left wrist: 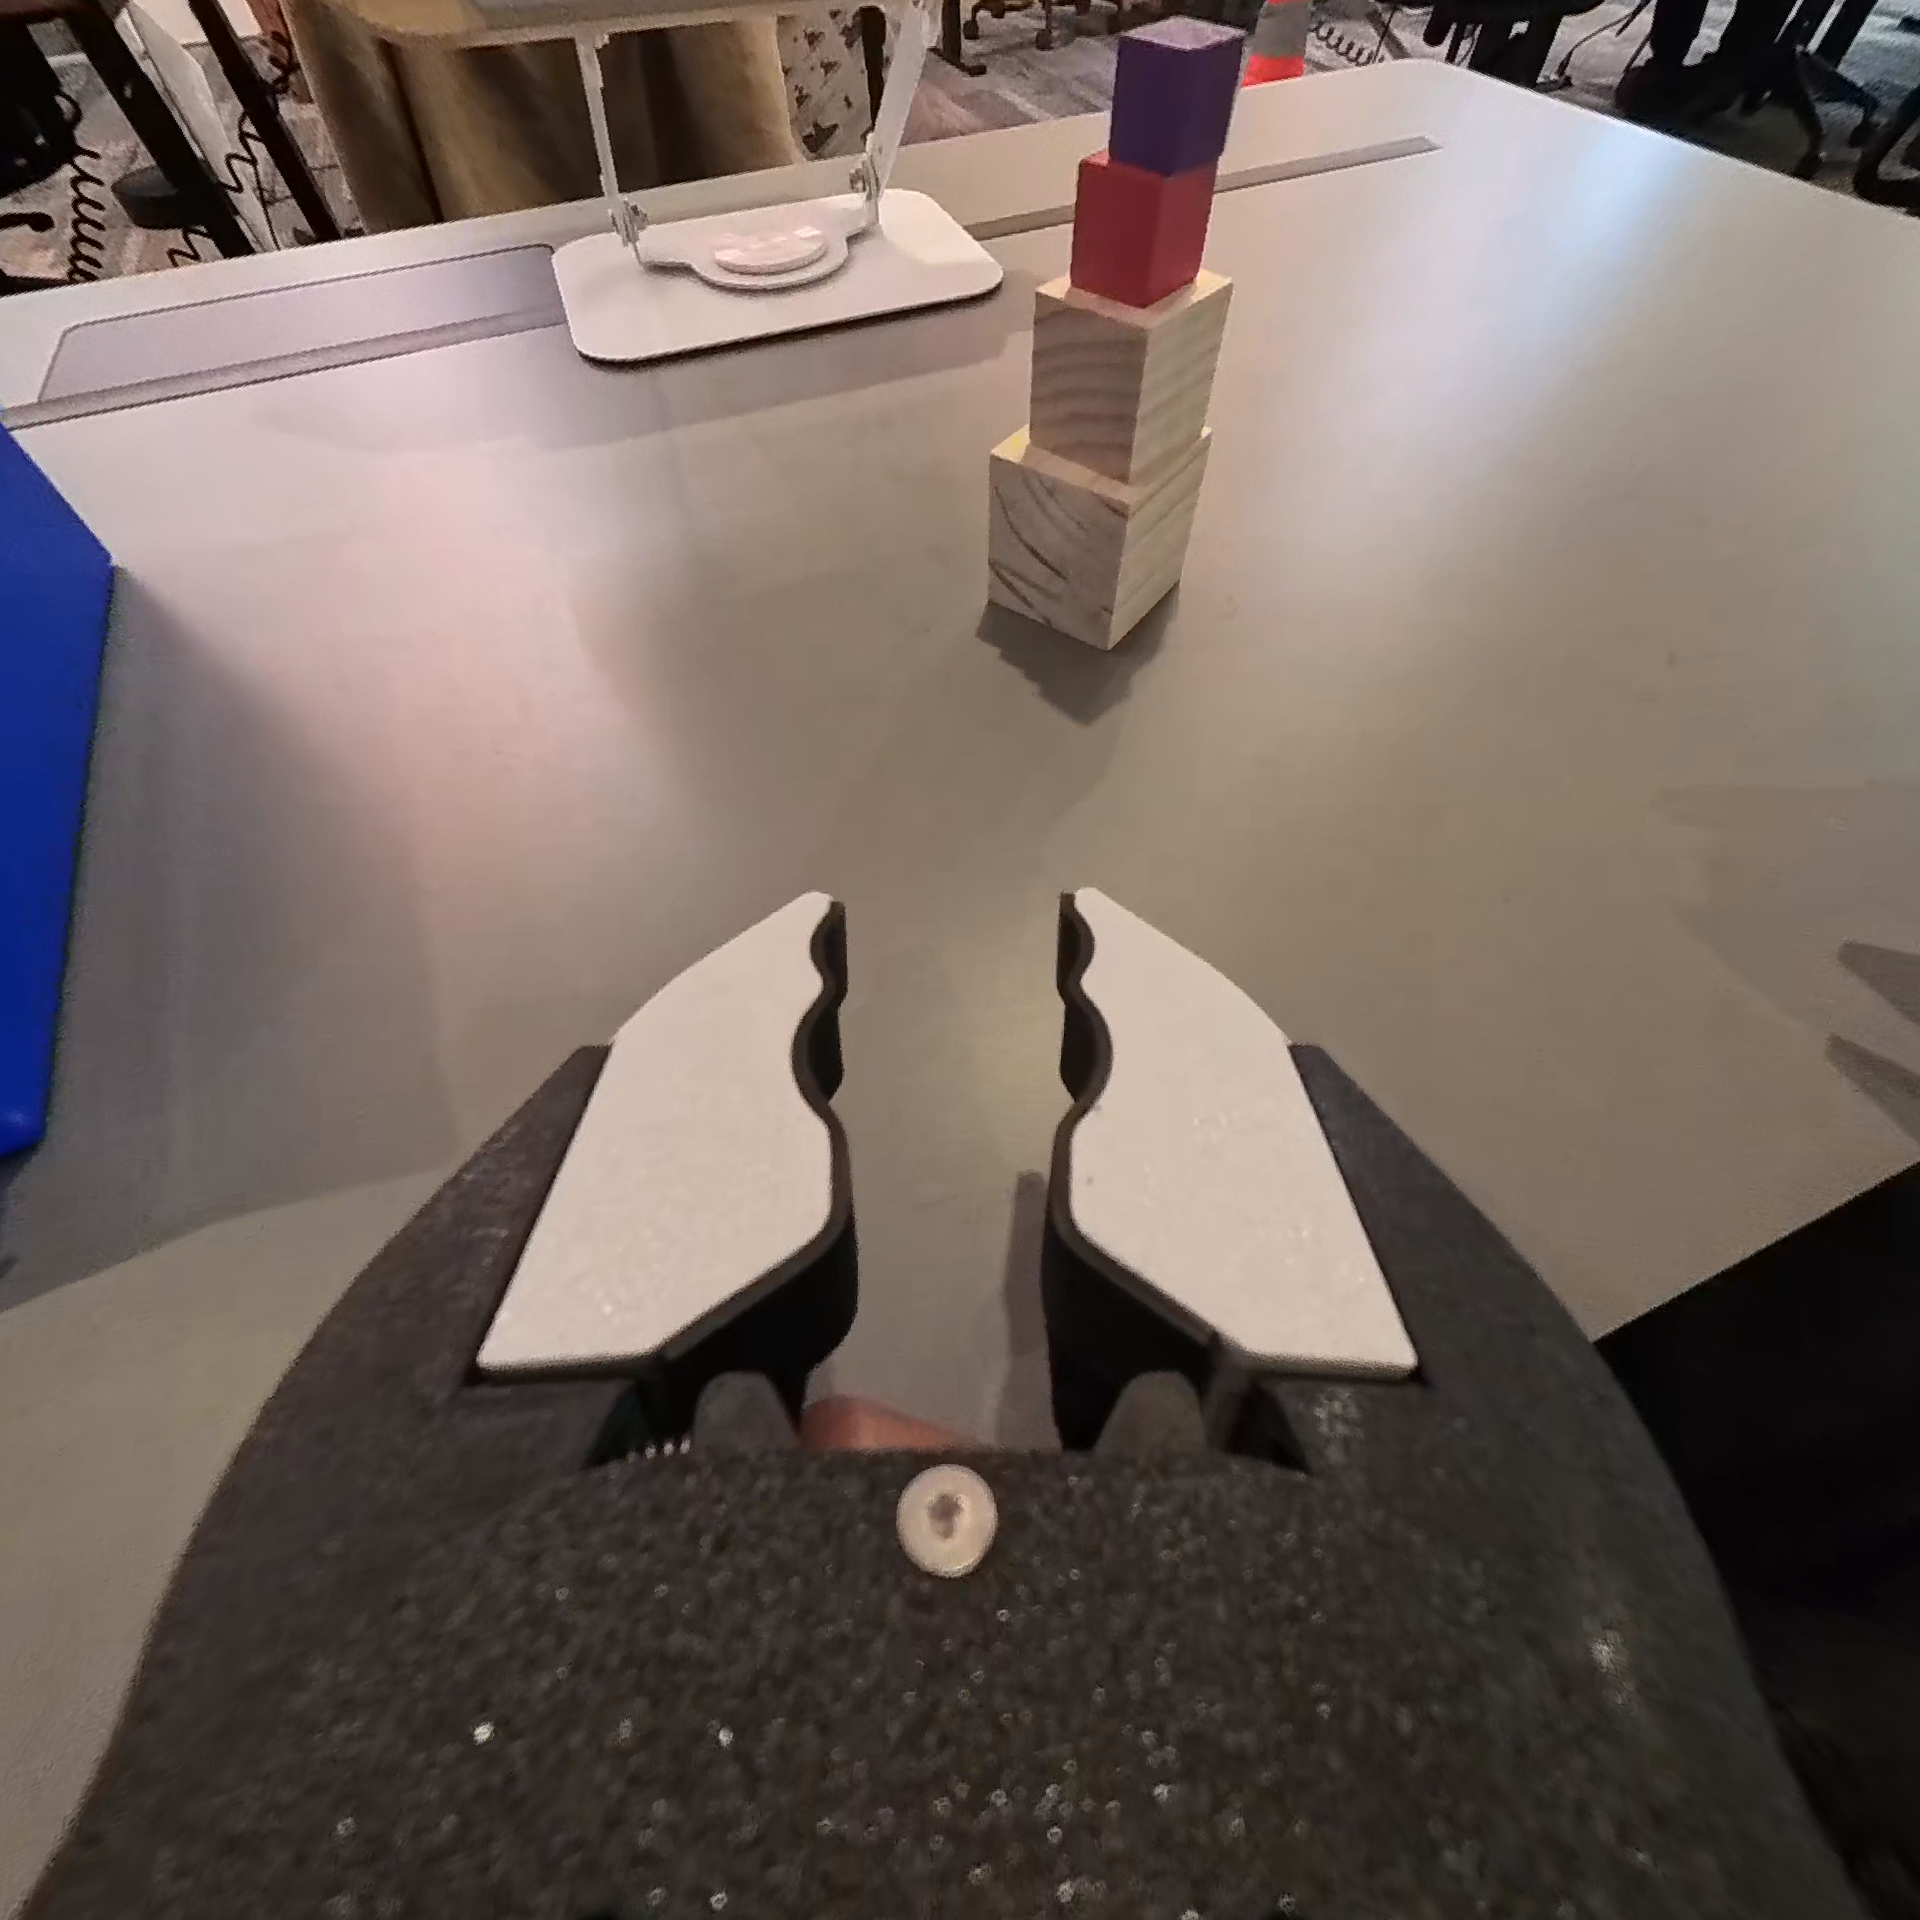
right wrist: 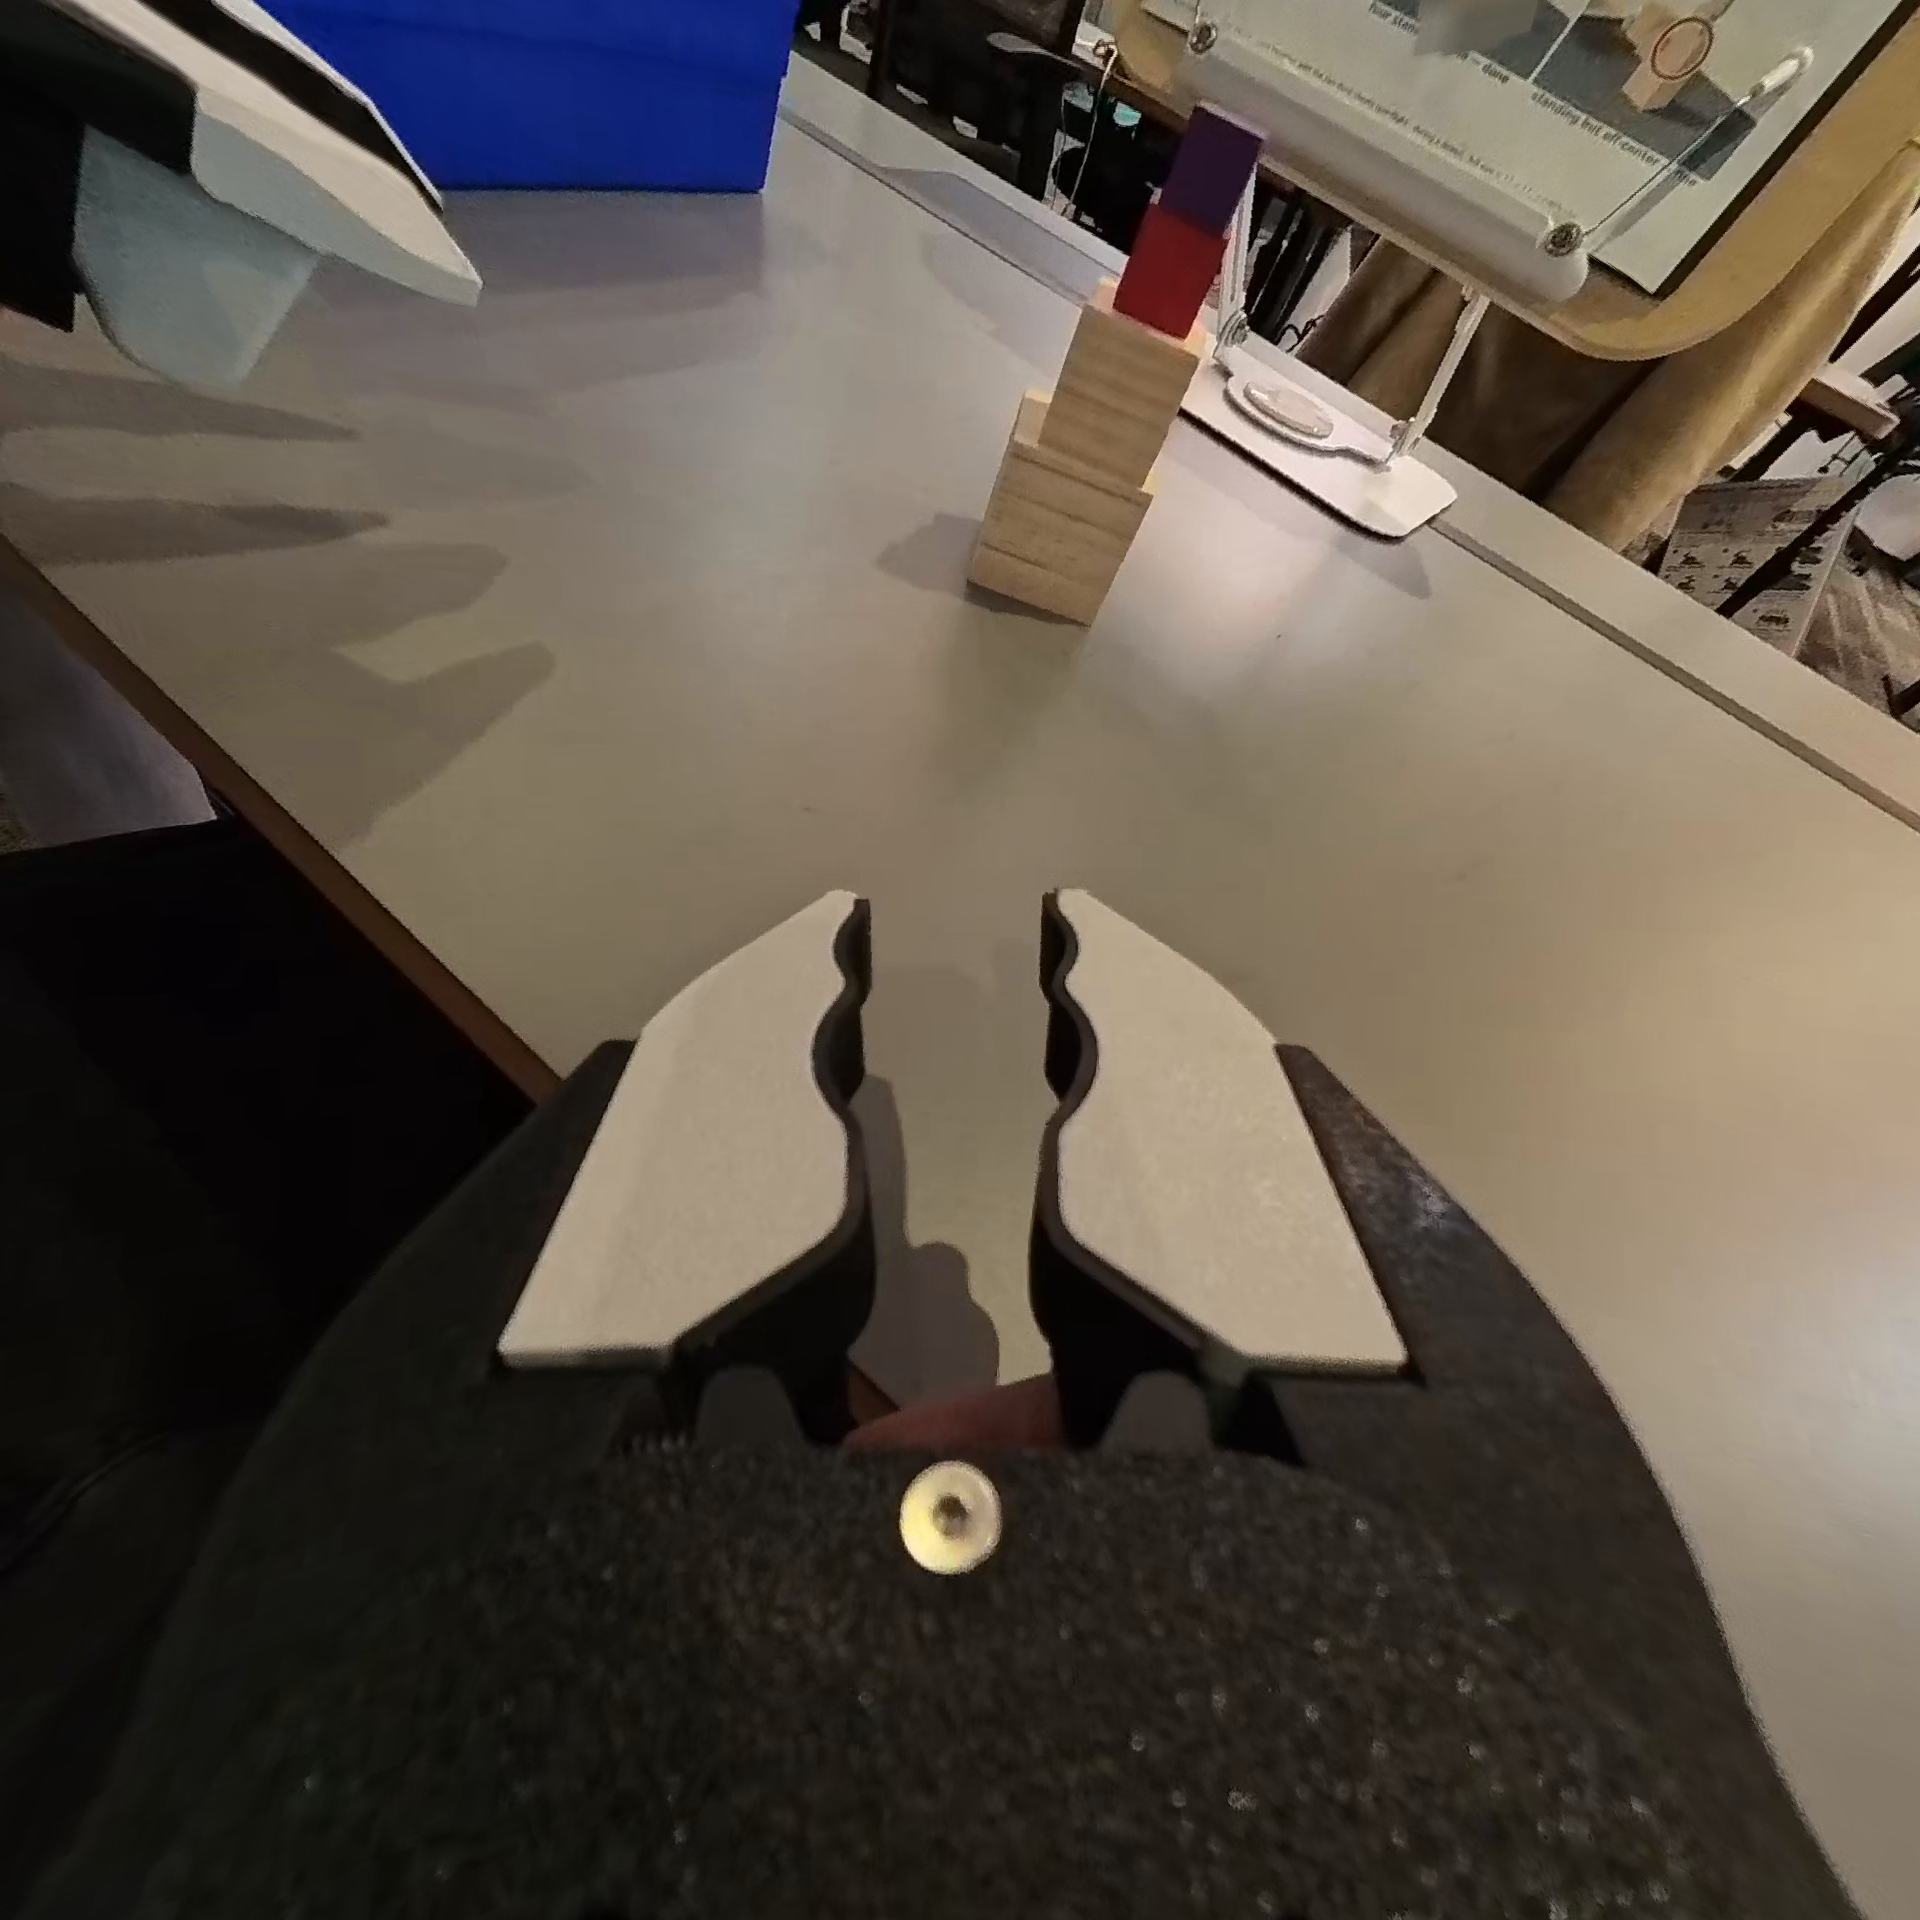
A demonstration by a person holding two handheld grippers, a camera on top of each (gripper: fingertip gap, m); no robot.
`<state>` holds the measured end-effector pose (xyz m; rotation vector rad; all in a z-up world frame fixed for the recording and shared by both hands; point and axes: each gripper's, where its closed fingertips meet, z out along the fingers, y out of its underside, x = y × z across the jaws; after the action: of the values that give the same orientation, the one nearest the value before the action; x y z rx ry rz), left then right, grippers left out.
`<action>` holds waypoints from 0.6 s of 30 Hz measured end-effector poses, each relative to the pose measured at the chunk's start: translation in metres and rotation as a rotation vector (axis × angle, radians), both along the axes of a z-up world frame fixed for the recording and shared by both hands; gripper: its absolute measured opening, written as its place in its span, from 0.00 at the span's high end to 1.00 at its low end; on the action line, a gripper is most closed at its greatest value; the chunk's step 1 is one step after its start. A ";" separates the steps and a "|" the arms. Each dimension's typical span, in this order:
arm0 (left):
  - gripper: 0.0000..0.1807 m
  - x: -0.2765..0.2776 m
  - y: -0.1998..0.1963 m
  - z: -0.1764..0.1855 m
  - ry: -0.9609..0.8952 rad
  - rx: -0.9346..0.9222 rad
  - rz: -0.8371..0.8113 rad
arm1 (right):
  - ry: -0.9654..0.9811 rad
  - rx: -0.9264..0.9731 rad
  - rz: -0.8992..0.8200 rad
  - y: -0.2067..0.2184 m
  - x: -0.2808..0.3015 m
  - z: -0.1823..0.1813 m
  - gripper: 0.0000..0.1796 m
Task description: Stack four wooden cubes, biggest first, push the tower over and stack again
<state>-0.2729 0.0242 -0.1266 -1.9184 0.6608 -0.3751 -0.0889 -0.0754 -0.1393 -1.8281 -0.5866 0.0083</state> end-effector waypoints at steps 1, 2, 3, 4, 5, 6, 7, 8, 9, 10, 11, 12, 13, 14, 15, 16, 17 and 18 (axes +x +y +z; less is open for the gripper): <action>0.79 0.001 -0.001 -0.001 0.007 0.001 -0.008 | 0.001 -0.001 0.002 0.000 0.000 0.000 0.83; 0.79 0.003 -0.002 -0.001 0.015 0.002 -0.015 | 0.001 -0.004 0.006 0.000 -0.001 -0.001 0.84; 0.79 0.003 -0.003 -0.001 0.019 0.007 -0.018 | 0.003 -0.007 0.010 0.001 -0.001 -0.001 0.84; 0.79 0.004 -0.003 0.000 0.019 0.011 -0.023 | 0.003 -0.011 0.024 0.003 -0.003 -0.001 0.84; 0.79 0.005 -0.004 0.001 0.022 0.012 -0.032 | -0.005 -0.013 0.046 0.006 -0.005 0.000 0.84; 0.79 0.006 -0.005 0.002 0.027 0.012 -0.039 | -0.019 -0.017 0.069 0.010 -0.007 0.002 0.86; 0.79 0.005 -0.005 0.003 0.031 0.016 -0.039 | -0.033 -0.028 0.099 0.016 -0.011 0.004 0.87; 0.79 0.004 -0.004 0.005 0.031 0.023 -0.038 | -0.049 -0.048 0.146 0.022 -0.018 0.005 0.88; 0.79 0.003 -0.003 0.007 0.032 0.030 -0.037 | -0.074 -0.081 0.214 0.029 -0.028 0.005 0.90; 0.79 0.001 -0.002 0.008 0.034 0.035 -0.032 | -0.112 -0.126 0.280 0.036 -0.038 0.004 0.98; 0.79 -0.001 0.000 0.009 0.031 0.037 -0.026 | -0.151 -0.179 0.341 0.045 -0.049 0.001 1.00; 0.79 -0.003 0.001 0.009 0.025 0.036 -0.021 | -0.181 -0.257 0.394 0.054 -0.061 -0.005 1.00; 0.79 -0.005 0.003 0.010 0.019 0.033 -0.017 | -0.199 -0.364 0.433 0.062 -0.075 -0.012 1.00; 0.79 -0.006 0.004 0.010 0.014 0.031 -0.012 | -0.202 -0.485 0.465 0.069 -0.089 -0.019 1.00; 0.79 -0.007 0.005 0.010 0.011 0.032 -0.009 | -0.175 -0.596 0.499 0.075 -0.107 -0.023 1.00; 0.79 -0.009 0.007 0.010 0.011 0.033 -0.005 | -0.134 -0.686 0.511 0.082 -0.124 -0.024 1.00; 0.79 -0.010 0.008 0.010 0.010 0.036 0.000 | -0.089 -0.750 0.512 0.092 -0.140 -0.024 1.00; 0.79 -0.011 0.009 0.010 0.009 0.038 0.000 | -0.041 -0.792 0.516 0.102 -0.154 -0.022 1.00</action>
<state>-0.2840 0.0329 -0.1162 -1.8853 0.6696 -0.3517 -0.2427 0.0264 -0.1613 -2.3694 -1.1882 0.6284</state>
